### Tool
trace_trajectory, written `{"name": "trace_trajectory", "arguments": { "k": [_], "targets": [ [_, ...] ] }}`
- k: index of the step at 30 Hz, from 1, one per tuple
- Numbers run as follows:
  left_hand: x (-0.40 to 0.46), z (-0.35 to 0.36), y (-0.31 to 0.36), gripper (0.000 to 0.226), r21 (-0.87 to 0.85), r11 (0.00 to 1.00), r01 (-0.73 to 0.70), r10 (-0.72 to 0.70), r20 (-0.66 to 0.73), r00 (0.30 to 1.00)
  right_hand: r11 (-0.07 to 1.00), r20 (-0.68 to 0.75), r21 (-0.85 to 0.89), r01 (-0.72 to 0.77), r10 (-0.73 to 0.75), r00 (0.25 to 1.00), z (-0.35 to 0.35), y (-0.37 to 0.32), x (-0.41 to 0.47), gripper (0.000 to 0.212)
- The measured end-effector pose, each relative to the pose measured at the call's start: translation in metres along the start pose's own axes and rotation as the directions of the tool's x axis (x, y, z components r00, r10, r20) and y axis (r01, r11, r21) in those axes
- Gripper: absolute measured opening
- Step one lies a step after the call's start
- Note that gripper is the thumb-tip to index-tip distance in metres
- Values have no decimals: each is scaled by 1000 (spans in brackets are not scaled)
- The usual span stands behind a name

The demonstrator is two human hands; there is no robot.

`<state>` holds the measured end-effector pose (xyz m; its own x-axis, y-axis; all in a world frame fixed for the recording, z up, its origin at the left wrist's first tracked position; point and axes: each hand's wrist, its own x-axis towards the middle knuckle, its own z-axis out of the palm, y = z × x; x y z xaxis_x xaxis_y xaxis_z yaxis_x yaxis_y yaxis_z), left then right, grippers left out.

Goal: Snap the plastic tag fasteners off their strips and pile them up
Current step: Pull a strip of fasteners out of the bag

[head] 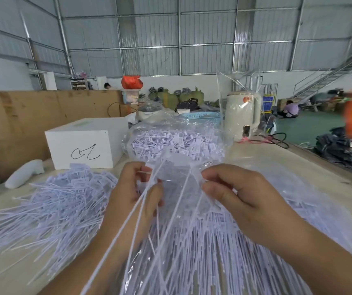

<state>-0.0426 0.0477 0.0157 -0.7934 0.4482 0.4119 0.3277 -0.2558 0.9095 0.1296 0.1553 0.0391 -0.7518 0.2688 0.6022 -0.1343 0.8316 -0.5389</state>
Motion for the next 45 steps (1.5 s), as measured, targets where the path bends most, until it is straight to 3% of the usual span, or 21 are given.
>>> {"name": "trace_trajectory", "arguments": {
  "k": [3,7,12,14,15,17,19,21,23,24,27,31,34,37,42,45],
  "targets": [
    [-11,-12,1,50,-101,991,-93,105,122,987,999,30,0,-43,43,999,-1,4,1,31],
    [-6,-21,9,31,118,953,-280,260,161,952,993,-32,-6,-117,116,993,-6,6,2,29],
    [-5,-24,16,44,-148,988,-31,46,95,994,986,-190,56,-154,162,968,-21,8,1,52],
    [-3,-24,18,47,-225,974,18,-7,49,999,978,-50,117,-175,182,982,-29,10,0,69],
    [-3,-23,20,48,-253,967,22,-9,53,999,956,89,197,-216,202,975,-31,10,-1,78],
    [-7,-20,23,47,-291,957,14,15,96,995,832,394,391,-393,235,889,-34,8,0,91],
    [-13,-14,28,38,-311,950,-5,51,141,989,732,532,444,-516,248,810,-33,2,1,72],
    [-20,-10,32,27,-347,938,-10,72,167,983,808,448,304,-505,347,824,-25,1,0,27],
    [-25,-7,36,23,-365,931,-17,94,193,977,903,389,21,-428,387,836,-12,1,-2,27],
    [-27,-7,38,22,-370,929,-21,102,201,974,918,385,-33,-394,376,843,-5,3,-4,30],
    [-26,-8,41,27,-329,943,-37,109,203,973,953,297,67,-297,265,917,9,3,-4,14],
    [-18,-13,33,46,-158,986,-44,61,101,993,964,-89,171,-203,220,971,2,9,0,3],
    [-15,-17,30,50,-99,995,-28,35,67,997,989,-300,-112,-92,55,952,4,7,-1,25],
    [-14,-18,29,48,-103,995,-18,23,47,999,945,-352,-328,-14,-109,930,11,-1,-1,33],
    [-15,-16,27,42,-91,994,-69,72,34,997,900,-391,-431,61,-247,887,12,-8,-2,29],
    [-17,-14,23,38,-23,993,-116,118,100,988,903,-491,-419,98,-316,812,4,-16,0,22]
  ]
}}
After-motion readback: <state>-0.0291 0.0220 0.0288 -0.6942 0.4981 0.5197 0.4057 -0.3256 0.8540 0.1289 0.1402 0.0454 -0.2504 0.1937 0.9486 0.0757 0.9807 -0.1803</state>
